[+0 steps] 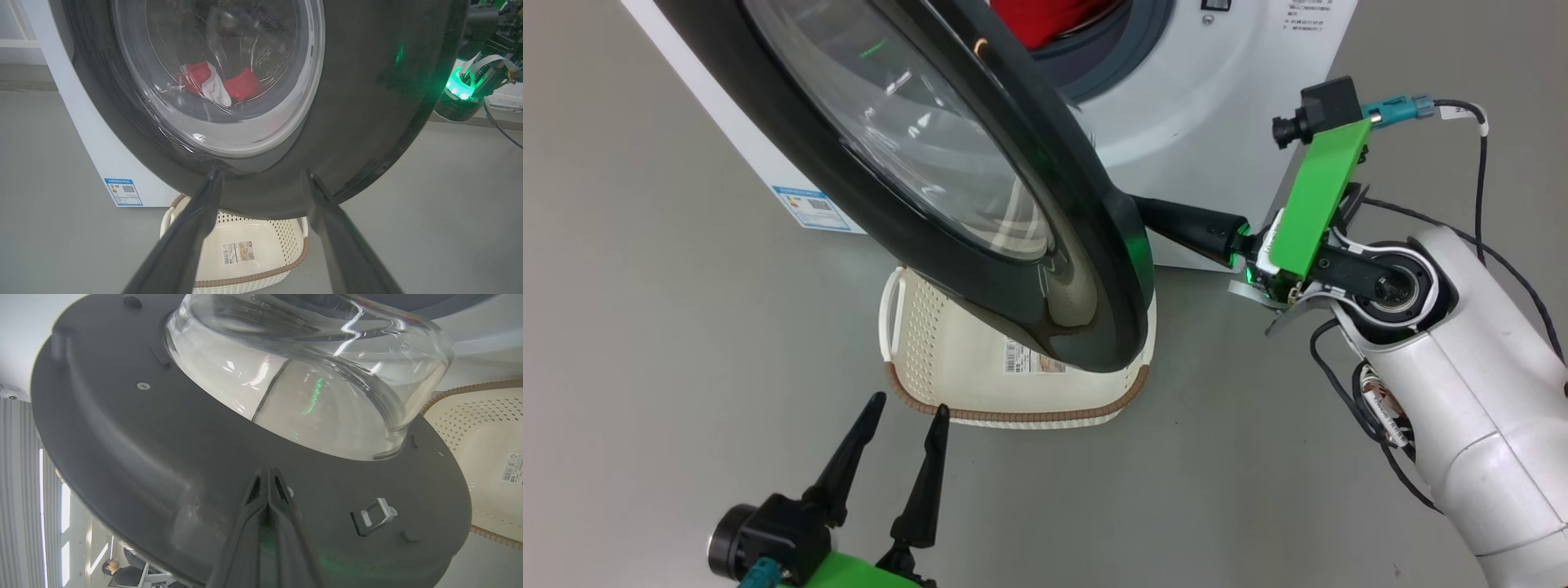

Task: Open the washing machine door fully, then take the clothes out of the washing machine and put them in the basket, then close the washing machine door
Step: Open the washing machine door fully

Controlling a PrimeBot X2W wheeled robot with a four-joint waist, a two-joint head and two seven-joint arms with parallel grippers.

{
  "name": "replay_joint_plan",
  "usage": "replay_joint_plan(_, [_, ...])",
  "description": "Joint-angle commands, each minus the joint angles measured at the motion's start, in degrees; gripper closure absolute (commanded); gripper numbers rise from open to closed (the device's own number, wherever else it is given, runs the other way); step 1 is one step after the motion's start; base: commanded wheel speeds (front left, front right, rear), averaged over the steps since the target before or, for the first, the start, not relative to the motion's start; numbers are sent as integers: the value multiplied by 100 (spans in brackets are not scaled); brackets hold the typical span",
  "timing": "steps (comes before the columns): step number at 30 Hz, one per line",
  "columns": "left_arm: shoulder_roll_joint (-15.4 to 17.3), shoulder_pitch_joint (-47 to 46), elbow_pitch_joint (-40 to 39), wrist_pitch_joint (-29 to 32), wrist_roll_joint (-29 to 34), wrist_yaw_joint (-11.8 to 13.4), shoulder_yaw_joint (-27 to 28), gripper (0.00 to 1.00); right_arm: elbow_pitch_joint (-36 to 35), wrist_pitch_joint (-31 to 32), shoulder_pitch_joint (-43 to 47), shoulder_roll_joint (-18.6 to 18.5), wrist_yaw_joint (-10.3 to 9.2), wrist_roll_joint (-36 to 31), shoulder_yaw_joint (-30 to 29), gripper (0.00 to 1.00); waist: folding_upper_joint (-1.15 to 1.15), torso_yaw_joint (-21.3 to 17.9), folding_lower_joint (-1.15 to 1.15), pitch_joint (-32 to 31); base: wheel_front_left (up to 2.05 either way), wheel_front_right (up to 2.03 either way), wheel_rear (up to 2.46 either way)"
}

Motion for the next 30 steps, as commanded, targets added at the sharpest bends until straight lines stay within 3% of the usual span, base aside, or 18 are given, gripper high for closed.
replay_joint_plan(1, [62,71,-160,-69,25,-31,203,0,-177,47,155,156,29,-74,72,100,0,23,0,-21,0,0,0])
replay_joint_plan(8, [62,84,-168,-69,8,-31,211,0,-196,68,211,202,29,-139,6,100,0,63,0,-42,0,0,0])
replay_joint_plan(9, [62,82,-168,-69,6,-31,213,0,-197,58,214,207,29,-155,-6,97,0,64,0,-44,0,0,0])
replay_joint_plan(11, [62,75,-162,-69,1,-31,211,0,-190,1,222,203,29,-208,-39,81,0,67,0,-52,0,0,0])
replay_joint_plan(13, [62,72,-157,-69,0,-31,209,0,-179,-20,231,204,29,-223,-56,76,0,67,0,-59,0,0,0])
replay_joint_plan(16, [62,67,-138,-69,21,-31,201,0,-143,-137,277,198,29,-289,-120,50,0,50,0,-86,0,0,0])
replay_joint_plan(18, [62,56,-126,-69,33,-31,213,0,-145,-220,331,188,29,-341,-151,1,0,25,0,-108,0,0,0])
replay_joint_plan(30, [131,163,-38,-69,136,-31,428,0,-289,-709,1148,143,29,-405,-416,0,0,-342,0,-429,0,0,0])
